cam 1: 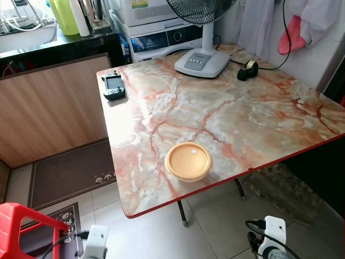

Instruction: Restocking fridge

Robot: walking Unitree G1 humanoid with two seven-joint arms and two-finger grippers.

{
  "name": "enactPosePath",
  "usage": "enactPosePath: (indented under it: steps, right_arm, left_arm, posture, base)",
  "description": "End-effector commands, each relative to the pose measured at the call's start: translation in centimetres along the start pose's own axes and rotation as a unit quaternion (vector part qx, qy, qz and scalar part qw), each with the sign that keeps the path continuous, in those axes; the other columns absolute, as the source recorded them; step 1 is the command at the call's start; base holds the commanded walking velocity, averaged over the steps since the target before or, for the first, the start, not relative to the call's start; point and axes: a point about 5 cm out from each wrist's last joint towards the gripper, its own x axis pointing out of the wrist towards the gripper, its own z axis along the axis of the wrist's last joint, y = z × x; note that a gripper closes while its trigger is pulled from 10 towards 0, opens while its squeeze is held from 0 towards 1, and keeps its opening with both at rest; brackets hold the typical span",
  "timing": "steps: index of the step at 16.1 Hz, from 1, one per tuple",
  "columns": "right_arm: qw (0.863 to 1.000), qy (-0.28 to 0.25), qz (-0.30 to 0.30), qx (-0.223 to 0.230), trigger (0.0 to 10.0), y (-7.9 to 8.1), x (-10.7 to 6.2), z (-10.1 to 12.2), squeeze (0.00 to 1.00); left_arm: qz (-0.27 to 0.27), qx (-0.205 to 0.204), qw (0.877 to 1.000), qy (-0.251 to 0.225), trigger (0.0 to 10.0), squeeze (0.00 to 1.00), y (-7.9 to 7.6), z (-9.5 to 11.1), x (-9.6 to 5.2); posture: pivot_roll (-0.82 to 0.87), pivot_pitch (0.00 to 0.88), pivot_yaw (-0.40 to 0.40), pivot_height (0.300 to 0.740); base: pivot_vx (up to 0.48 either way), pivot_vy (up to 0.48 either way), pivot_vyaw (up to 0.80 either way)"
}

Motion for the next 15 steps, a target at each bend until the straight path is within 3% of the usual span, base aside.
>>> enactPosePath:
  steps: [1,8,15]
  right_arm:
    - [1.000,0.006,0.000,0.003,10.0,0.1,0.0,-0.2,0.00]
    - [1.000,0.008,-0.003,0.007,10.0,0.0,0.1,0.1,0.00]
    - [1.000,0.007,0.002,0.005,10.0,0.1,0.1,0.2,0.00]
  left_arm:
    - [0.000,0.000,1.000,0.010,10.0,0.00,0.2,-0.4,-0.1]
    - [-0.002,-0.009,1.000,0.011,10.0,0.00,0.2,-0.3,0.0]
    - [-0.001,-0.016,0.999,0.032,10.0,0.00,0.5,-1.6,-0.2]
  posture:
    - [0.06,0.000,0.027,0.740]
    - [0.08,0.000,0.012,0.740]
    - [0.08,0.000,0.011,0.740]
  base:
    - [0.000,0.000,0.00]
    - [0.000,0.000,0.00]
    - [0.000,0.000,0.00]
